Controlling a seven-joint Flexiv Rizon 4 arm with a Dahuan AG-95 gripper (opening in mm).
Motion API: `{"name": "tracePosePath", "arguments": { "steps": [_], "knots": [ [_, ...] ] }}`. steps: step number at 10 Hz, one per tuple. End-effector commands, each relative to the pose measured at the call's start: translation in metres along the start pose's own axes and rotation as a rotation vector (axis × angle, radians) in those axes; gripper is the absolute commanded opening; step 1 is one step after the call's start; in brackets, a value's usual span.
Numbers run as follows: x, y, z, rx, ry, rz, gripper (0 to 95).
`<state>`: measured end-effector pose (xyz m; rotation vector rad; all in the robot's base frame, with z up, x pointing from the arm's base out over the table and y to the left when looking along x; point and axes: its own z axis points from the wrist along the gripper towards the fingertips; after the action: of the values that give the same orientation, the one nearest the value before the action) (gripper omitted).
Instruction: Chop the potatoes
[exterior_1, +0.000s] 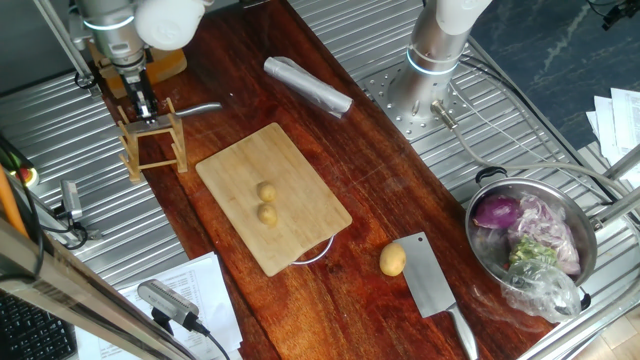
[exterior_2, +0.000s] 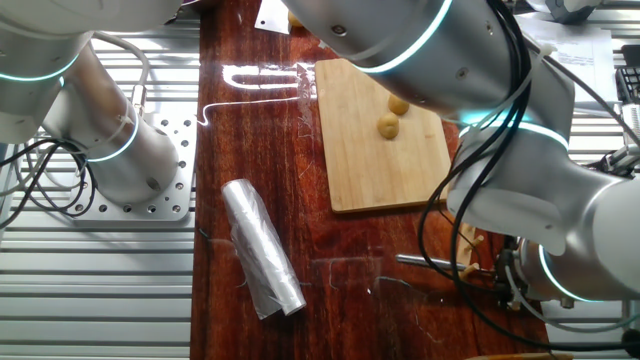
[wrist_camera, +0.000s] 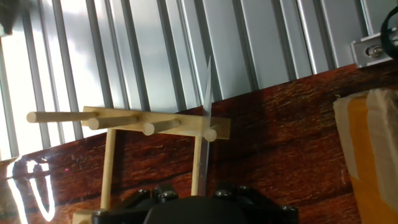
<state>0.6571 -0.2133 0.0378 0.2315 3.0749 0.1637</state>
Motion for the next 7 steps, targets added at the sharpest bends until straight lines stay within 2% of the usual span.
{"name": "tracePosePath", "arguments": {
  "steps": [1, 4, 5, 6, 7],
  "knots": [
    [0.000, 0.000, -0.006, 0.034, 0.005, -0.025, 0.0],
    [-0.001, 0.001, -0.027, 0.030, 0.035, -0.033, 0.0],
    [-0.001, 0.002, -0.040, 0.022, 0.046, -0.038, 0.0],
    [-0.001, 0.003, -0.046, 0.018, 0.053, -0.038, 0.0],
    [0.001, 0.004, -0.063, 0.017, 0.073, -0.054, 0.0]
  ]
}}
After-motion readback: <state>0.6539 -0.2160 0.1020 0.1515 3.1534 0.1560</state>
